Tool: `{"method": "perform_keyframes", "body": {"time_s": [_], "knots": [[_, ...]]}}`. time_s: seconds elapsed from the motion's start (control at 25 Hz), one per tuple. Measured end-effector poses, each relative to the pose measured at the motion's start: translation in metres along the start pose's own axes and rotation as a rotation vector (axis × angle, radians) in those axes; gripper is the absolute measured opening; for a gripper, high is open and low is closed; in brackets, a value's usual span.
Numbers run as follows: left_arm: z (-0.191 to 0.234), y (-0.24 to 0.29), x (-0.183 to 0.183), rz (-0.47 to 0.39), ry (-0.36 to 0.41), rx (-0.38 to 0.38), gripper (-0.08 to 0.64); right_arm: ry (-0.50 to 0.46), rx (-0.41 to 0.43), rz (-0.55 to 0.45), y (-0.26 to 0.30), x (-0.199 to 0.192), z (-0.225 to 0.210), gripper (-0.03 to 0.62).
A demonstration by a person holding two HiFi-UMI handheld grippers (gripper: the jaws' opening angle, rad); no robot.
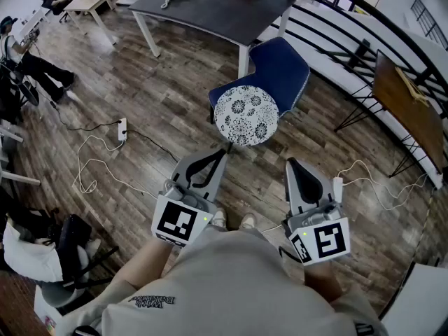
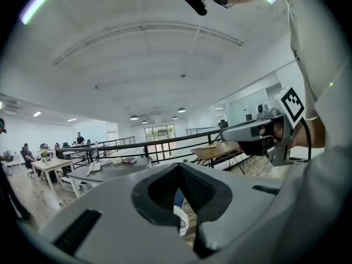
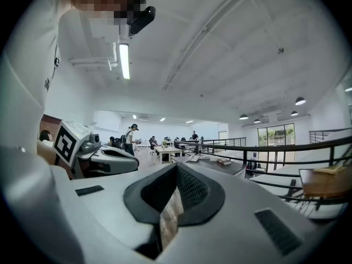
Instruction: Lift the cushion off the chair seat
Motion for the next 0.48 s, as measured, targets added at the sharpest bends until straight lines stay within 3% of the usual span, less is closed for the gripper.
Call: {"method": "perform_keyframes", "body": {"time_s": [0.28,0.48], "knots": [[0.0007,-0.0008,-0.0036,-0.019,-0.021,-0.028,0.003,-0.077,-0.006,-0.012,0.0083,0.0022,0.0059,0.003],[0.0009,0.0009,-0.0027,-0.034,-0.009,-0.024,0.005,-0.030,-0.023,-0.018,0.0078,-0.0026,0.0014,0.003]]}}
Point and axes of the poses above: the fingertips, and each gripper's own axes: y forward along the fingers, z to its left, x out of its top, the point moved 10 cm from there along -y, backward along the fingers, and after that the axes turned 15 degrees about y, right-handed, at the moved point
